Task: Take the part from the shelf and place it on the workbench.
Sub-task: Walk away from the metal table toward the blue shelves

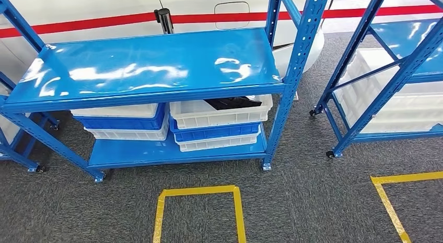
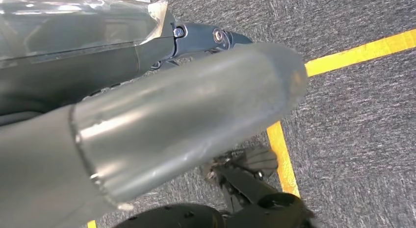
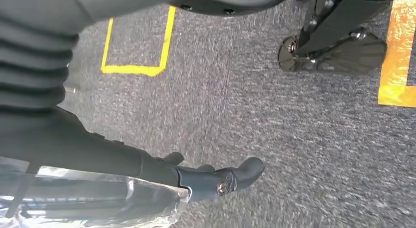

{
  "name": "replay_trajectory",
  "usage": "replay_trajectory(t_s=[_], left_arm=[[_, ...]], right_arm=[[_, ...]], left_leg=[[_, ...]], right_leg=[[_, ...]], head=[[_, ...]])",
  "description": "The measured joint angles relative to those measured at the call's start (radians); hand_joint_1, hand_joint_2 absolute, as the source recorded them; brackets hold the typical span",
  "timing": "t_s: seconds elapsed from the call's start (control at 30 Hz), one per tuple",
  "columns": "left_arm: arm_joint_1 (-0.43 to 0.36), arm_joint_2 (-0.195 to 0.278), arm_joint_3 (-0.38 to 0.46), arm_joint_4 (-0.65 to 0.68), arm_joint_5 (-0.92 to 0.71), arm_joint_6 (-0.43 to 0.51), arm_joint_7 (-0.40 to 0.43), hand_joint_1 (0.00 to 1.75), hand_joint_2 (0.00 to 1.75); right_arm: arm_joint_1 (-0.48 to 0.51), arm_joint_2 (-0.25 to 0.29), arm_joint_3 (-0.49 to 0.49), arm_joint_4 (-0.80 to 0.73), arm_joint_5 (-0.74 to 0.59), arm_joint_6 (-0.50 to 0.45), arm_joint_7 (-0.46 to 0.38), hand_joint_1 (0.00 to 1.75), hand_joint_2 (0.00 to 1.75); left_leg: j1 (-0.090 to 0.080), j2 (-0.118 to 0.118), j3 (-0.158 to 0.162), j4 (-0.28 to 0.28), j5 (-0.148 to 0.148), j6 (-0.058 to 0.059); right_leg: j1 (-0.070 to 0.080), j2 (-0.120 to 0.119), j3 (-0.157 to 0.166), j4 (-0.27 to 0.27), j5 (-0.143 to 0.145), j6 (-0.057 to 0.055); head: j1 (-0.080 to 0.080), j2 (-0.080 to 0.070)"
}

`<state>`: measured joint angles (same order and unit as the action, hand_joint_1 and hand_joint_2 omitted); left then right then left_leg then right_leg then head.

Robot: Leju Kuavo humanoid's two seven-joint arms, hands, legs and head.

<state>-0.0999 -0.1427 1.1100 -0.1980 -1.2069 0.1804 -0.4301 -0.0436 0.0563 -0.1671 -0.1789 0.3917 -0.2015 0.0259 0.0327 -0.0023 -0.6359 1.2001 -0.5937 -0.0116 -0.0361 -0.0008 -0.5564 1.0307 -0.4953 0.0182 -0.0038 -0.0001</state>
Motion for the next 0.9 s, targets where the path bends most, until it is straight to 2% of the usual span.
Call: replay_trajectory(t_s=[0.03, 0.07, 0.1, 0.13, 0.2, 0.23, 0.27, 0.3, 0.4, 0.57, 0.9], left_arm=[[0.001, 0.0, 0.001, 0.0, 0.0, 0.0, 0.0, 0.0, 0.0], [0.002, 0.0, 0.002, 0.0, 0.001, 0.0, 0.0, 0.0, 0.0], [0.003, 0.0, 0.003, 0.0, 0.001, 0.001, 0.0, 0.0, 0.0], [0.003, 0.0, 0.003, 0.0, 0.001, 0.002, 0.0, 0.0, 0.0], [0.002, 0.0, 0.004, 0.0, 0.001, 0.004, 0.0, 0.0, 0.0], [0.001, 0.001, 0.004, 0.0, 0.001, 0.005, 0.0, 0.0, 0.0], [0.001, 0.001, 0.005, 0.0, 0.001, 0.005, 0.0, 0.0, 0.0], [0.001, 0.001, 0.005, 0.0, 0.001, 0.006, 0.001, 0.0, 0.0], [0.003, 0.0, 0.008, 0.0, 0.001, 0.007, 0.002, 0.0, 0.0], [0.003, -0.001, 0.012, 0.0, 0.0, 0.009, 0.005, 0.0, 0.0], [0.001, -0.003, 0.012, 0.0, -0.002, 0.012, 0.01, 0.0, 0.0]], right_arm=[[0.0, 0.0, 0.0, 0.0, 0.001, 0.002, -0.001, 0.0, 1.75], [0.0, 0.0, 0.0, 0.0, 0.002, 0.004, -0.001, 0.0, 1.75], [0.001, 0.0, 0.0, 0.0, 0.002, 0.005, -0.002, 0.0, 1.31], [0.0, 0.0, 0.0, 0.0, 0.003, 0.005, -0.003, 0.0, 0.87], [-0.001, 0.001, 0.0, 0.0, 0.004, 0.006, -0.005, 0.0, 0.0], [-0.001, 0.001, 0.0, 0.0, 0.004, 0.008, -0.006, 0.0, 0.0], [-0.002, 0.002, 0.0, 0.0, 0.004, 0.01, -0.007, 0.0, 0.0], [-0.003, 0.002, 0.0, 0.0, 0.004, 0.013, -0.008, 0.0, 0.0], [-0.003, 0.0, 0.0, 0.0, 0.002, 0.02, -0.009, 0.0, 0.0], [-0.001, -0.001, 0.0, 0.0, 0.001, 0.023, -0.01, 0.0, 0.0], [-0.001, -0.003, 0.0, 0.0, 0.007, 0.007, -0.013, 0.0, 0.0]], left_leg=[[-0.001, 0.0, -0.03, 0.062, -0.024, 0.001], [-0.002, 0.0, -0.049, 0.099, -0.033, 0.004], [-0.004, 0.001, -0.049, 0.099, -0.022, 0.01], [-0.008, 0.002, -0.03, 0.061, 0.004, 0.02], [-0.021, 0.01, 0.039, -0.072, 0.063, 0.046], [-0.028, 0.016, 0.066, -0.124, 0.08, 0.055], [-0.034, 0.02, 0.08, -0.156, 0.087, 0.059], [-0.037, 0.023, 0.084, -0.168, 0.088, 0.051], [-0.042, 0.022, 0.086, -0.173, 0.091, 0.031], [-0.046, 0.023, 0.085, -0.172, 0.094, 0.042], [-0.048, 0.022, 0.085, -0.172, 0.093, 0.046]], right_leg=[[0.005, -0.005, -0.002, 0.0, 0.0, -0.003], [0.011, -0.01, -0.002, 0.0, 0.0, -0.006], [0.016, -0.014, -0.003, 0.0, 0.0, -0.007], [0.02, -0.019, -0.002, 0.0, 0.0, -0.009], [0.027, -0.025, 0.0, 0.0, 0.0, -0.01], [0.03, -0.027, 0.0, 0.0, 0.0, -0.01], [0.033, -0.03, -0.001, 0.001, -0.001, -0.01], [0.036, -0.032, -0.004, 0.002, -0.003, -0.013], [0.036, -0.035, -0.011, 0.002, -0.005, -0.019], [0.034, -0.034, -0.001, -0.003, 0.001, -0.009], [0.03, -0.034, 0.0, -0.007, 0.002, -0.007]], head=[[0.0, 0.0], [0.0, 0.0], [0.0, 0.0], [0.0, 0.0], [0.0, 0.0], [0.001, 0.0], [0.001, 0.0], [0.001, 0.0], [0.001, 0.0], [0.001, 0.0], [0.002, 0.0]])
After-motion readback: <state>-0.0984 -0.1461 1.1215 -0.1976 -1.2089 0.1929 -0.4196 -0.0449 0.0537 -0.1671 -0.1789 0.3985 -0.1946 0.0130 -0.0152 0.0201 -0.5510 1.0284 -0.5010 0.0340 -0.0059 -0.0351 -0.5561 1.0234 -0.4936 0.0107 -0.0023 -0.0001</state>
